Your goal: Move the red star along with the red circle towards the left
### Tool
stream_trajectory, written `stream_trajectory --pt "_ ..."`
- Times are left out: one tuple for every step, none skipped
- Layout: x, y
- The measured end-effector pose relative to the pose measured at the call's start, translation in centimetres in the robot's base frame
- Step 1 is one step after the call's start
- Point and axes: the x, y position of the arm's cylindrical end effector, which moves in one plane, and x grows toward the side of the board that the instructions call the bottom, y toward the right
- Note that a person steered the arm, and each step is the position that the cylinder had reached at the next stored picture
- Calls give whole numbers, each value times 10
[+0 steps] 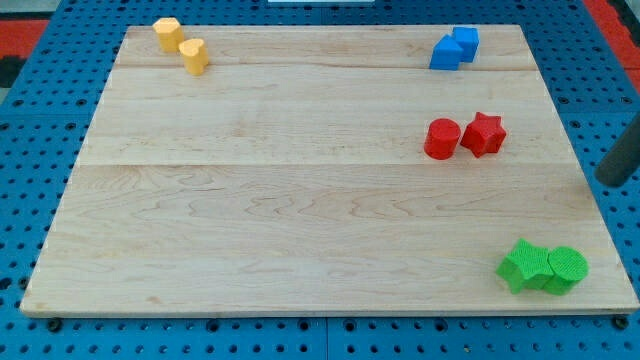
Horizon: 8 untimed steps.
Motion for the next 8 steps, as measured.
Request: stream_trajectory --pt "-31 -8" --pt "-47 -9" --pt "-62 -32" --pt "-40 -135" --pt "-45 -181" --pt "-59 -124" --pt "-88 -113" --pt "-95 -149"
